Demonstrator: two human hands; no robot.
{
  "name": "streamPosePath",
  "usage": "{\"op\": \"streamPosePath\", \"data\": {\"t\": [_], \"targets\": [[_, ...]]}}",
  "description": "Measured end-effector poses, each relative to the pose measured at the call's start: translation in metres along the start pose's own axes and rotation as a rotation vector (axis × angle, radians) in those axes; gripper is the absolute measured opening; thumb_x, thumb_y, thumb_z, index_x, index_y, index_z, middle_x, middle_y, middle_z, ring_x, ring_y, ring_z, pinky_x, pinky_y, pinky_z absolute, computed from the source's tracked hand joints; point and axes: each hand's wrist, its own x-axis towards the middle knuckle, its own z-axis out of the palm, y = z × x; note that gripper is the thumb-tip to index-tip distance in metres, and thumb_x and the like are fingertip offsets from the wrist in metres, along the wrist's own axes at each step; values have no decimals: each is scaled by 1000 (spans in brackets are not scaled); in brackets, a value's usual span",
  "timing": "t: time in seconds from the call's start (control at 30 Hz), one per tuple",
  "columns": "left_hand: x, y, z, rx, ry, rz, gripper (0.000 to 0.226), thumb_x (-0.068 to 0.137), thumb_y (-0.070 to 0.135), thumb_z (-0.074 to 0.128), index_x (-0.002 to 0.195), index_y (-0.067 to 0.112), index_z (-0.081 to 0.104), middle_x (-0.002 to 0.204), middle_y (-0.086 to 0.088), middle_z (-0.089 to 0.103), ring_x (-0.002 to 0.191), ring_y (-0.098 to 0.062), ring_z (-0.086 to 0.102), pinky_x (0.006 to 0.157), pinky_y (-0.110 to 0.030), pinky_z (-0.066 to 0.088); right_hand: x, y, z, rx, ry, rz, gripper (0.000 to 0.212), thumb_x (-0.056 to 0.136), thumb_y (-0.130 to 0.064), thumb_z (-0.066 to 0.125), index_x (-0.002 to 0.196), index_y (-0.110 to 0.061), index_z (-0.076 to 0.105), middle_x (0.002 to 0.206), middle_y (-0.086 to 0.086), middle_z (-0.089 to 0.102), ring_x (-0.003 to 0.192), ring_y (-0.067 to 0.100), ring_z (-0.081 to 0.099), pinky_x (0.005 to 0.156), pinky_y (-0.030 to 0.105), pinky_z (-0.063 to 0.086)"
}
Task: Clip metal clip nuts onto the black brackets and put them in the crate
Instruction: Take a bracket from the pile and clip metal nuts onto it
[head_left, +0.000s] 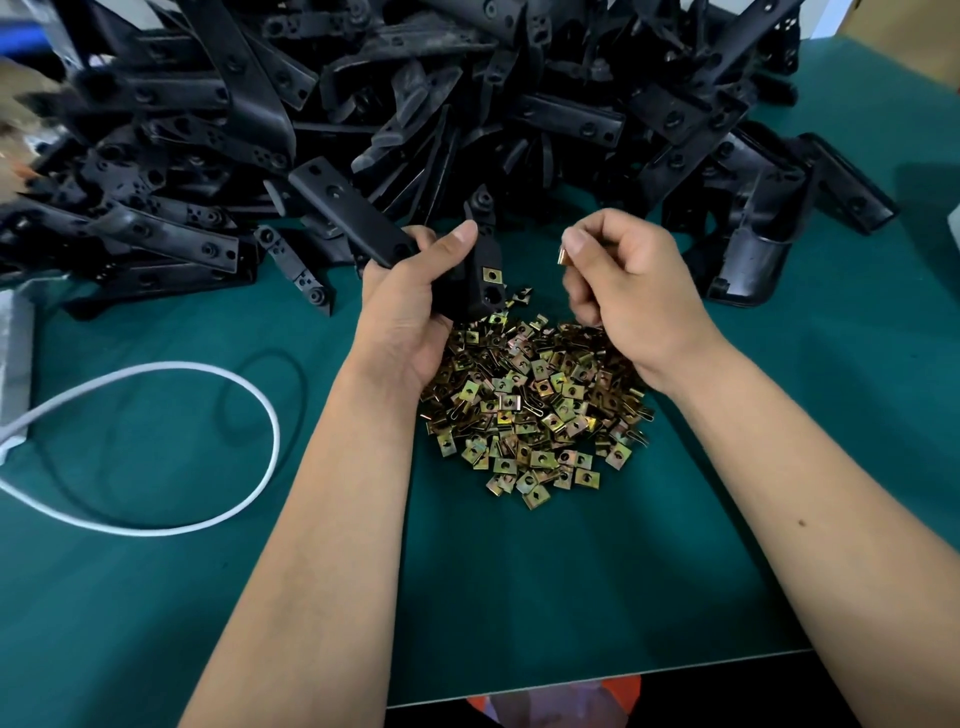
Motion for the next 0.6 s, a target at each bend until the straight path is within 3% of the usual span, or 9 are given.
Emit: {"op": "streamPosePath", "data": {"t": [0.13, 0.27, 0.47, 0.6], "targets": [[0, 0, 0, 20, -17, -10, 40, 84, 2, 78, 64, 20, 48, 75, 0, 66, 78, -15, 73, 67, -31, 58, 0, 1, -3, 51, -13, 33, 9, 101, -5, 62, 99, -11, 69, 74, -1, 68, 66, 14, 63, 61, 26, 51], [0, 0, 0, 76, -50, -7, 40, 86, 3, 77, 68, 20, 45, 72, 3, 65, 77, -16, 72, 64, -31, 56, -1, 2, -1, 58, -32, 25, 28, 100, 0, 62, 119, -17, 73, 84, 4, 73, 72, 15, 69, 64, 25, 53], [-2, -1, 1, 144, -77, 17, 40, 87, 2, 75, 68, 19, 44, 67, 5, 59, 75, -18, 68, 66, -32, 54, 2, 4, 3, 100, 20, 68, 12, 99, 1, 63, 104, -8, 69, 92, 9, 79, 76, 22, 75, 61, 24, 54], [-5, 1, 3, 159, -103, 12, 36, 89, 1, 74, 72, 18, 46, 68, 4, 62, 77, -19, 69, 62, -33, 56, 5, 4, 6, 28, 50, 32, 13, 92, -6, 75, 95, -19, 76, 90, -3, 78, 79, 5, 69, 71, 21, 53]]}}
